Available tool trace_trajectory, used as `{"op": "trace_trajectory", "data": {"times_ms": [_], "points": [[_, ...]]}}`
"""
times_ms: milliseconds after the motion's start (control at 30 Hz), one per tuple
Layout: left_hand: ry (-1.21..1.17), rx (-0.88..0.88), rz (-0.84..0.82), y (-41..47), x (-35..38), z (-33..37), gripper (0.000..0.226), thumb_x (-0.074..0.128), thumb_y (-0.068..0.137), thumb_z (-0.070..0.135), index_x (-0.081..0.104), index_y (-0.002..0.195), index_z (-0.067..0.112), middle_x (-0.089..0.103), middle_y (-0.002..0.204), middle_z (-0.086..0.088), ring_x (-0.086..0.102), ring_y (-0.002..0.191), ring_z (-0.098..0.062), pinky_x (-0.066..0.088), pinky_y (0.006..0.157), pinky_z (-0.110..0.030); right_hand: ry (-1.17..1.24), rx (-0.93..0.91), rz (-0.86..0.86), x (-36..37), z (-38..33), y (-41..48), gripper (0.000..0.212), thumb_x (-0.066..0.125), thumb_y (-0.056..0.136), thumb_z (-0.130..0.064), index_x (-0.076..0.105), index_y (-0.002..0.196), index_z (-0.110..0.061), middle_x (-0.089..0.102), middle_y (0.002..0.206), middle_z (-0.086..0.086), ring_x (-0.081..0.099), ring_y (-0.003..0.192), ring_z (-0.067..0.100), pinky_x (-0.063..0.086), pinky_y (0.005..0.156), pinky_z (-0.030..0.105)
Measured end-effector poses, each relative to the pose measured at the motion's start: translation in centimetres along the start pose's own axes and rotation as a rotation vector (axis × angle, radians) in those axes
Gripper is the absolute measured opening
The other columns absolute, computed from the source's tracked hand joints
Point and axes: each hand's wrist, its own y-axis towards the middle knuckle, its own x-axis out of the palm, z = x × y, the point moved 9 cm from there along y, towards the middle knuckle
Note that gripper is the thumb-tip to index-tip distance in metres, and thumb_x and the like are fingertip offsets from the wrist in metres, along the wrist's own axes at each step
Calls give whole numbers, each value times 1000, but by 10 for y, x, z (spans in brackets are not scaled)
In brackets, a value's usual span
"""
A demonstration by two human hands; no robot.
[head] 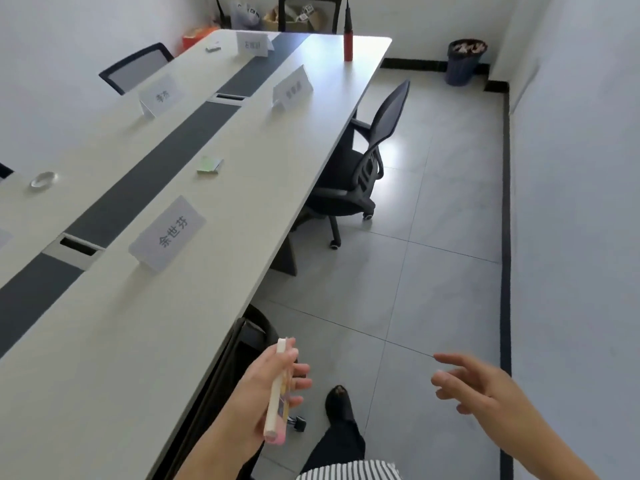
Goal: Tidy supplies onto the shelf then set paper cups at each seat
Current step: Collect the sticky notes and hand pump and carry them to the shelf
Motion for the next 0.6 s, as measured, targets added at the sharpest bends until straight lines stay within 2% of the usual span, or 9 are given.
{"op": "trace_trajectory", "data": {"times_ms": [100,200,300,467,600], "points": [[3,-28,2,40,16,13,49,72,70,38,61,114,20,61,119,-24,65,105,-39,50,91,-49,8,44,8,-21,1,32,22,64,88,-27,64,110,-29,76,85,-3,71,79,8,55,67,23],[-19,-6,-30,86,34,51,49,74,70,37,61,112,17,61,117,-25,67,91,-32,50,79,-43,7,61,55,-50,-14,75,22,65,89,-27,64,111,-28,76,85,-5,72,79,6,54,70,26],[2,28,-50,129,45,103,50,70,67,39,60,111,16,62,114,-23,65,86,-27,49,72,-37,0,49,85,-76,-46,120,21,65,89,-27,64,109,-29,76,85,-5,72,78,7,54,71,27],[21,115,-59,188,54,203,49,65,67,39,59,110,16,62,106,-19,65,83,-26,48,68,-34,-27,-16,90,-101,-118,194,25,66,87,-30,64,112,-28,76,85,-4,71,80,5,49,72,22],[-22,134,-24,228,44,245,50,66,68,39,59,113,17,64,107,-18,66,82,-25,49,67,-34,-72,-40,35,-103,-156,254,26,66,86,-33,63,112,-30,76,85,-3,71,80,6,49,69,18]]}}
